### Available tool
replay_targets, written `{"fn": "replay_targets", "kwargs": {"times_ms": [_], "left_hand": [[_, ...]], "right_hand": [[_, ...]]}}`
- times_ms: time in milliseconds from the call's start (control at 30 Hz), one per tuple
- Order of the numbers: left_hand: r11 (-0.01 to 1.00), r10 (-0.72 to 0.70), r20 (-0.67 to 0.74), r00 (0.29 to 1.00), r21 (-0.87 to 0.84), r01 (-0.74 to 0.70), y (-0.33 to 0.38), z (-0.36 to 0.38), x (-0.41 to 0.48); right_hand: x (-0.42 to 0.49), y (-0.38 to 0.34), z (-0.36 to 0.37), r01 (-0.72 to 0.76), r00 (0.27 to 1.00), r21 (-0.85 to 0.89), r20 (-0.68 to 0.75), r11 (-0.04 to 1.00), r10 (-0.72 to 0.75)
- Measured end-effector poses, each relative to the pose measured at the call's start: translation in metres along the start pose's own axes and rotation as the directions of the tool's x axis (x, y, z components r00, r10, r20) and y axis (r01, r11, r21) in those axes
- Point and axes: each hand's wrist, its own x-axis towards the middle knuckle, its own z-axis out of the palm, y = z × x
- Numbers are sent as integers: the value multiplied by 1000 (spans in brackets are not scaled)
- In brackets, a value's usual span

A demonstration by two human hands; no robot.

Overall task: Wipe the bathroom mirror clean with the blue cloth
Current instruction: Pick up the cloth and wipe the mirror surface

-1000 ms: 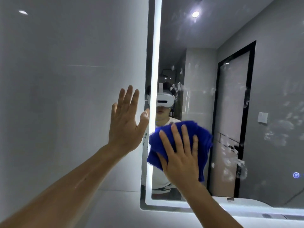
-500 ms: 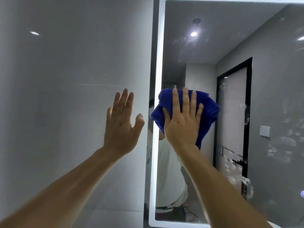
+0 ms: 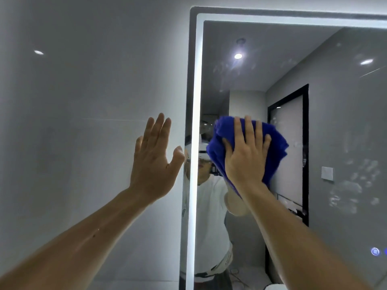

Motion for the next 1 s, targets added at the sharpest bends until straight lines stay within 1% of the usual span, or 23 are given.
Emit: {"fn": "replay_targets", "kwargs": {"times_ms": [67, 133, 200, 300, 400, 500, 533, 567, 633, 667, 700, 767, 867, 933, 1000], "left_hand": [[1000, 3, -4, 1000, 6, -3, -1, -3, 5], [1000, 3, -4, 1000, 13, -3, -1, -5, 11], [1000, 8, -2, 1000, 26, -8, 0, -4, 16], [1000, -6, 12, 1000, 5, 6, 1, -2, 18], [1000, -3, 39, 999, 3, 3, 1, -2, 18], [1000, -2, 56, 998, 24, 1, -4, -5, 22], [999, -1, 58, 998, 34, -1, -6, -6, 24], [999, 3, 59, 998, 41, -6, -9, -7, 26], [998, 17, 51, 999, 53, -19, -14, -10, 29], [998, 22, 40, 999, 59, -24, -17, -11, 30], [998, 25, 32, 999, 59, -27, -19, -13, 31], [999, 24, 28, 999, 36, -25, -20, -15, 34], [1000, 12, 24, 1000, 16, -12, -21, -16, 41], [999, 19, 24, 1000, 35, -19, -21, -15, 46], [998, 36, 15, 999, 43, -37, -19, -12, 49]], "right_hand": [[30, -21, -2, -19, 1000, -3, -12, 1000, 19], [31, -36, 2, 18, 1000, -30, -12, 999, -18], [10, -41, 8, 133, 991, -50, 4, 990, -133], [-41, -32, 20, 330, 944, -85, 56, 940, -326], [-86, -3, 26, 451, 891, -106, 111, 886, -440], [-97, 25, 19, 520, 847, -99, 186, 848, -498], [-87, 29, 15, 505, 854, -94, 196, 858, -481], [-71, 29, 10, 456, 882, -91, 177, 886, -436], [-22, 20, -1, 281, 958, -53, 80, 958, -277], [6, 12, -7, 195, 980, -26, 44, 980, -194], [33, 2, -13, 129, 991, -4, 32, 992, -129], [72, -19, -17, 65, 997, -1, 45, 998, -65], [78, -42, -10, 57, 998, -26, 40, 998, -56], [53, -47, -4, 142, 990, -36, 26, 989, -141], [17, -46, 4, 244, 969, -43, 47, 969, -242]]}}
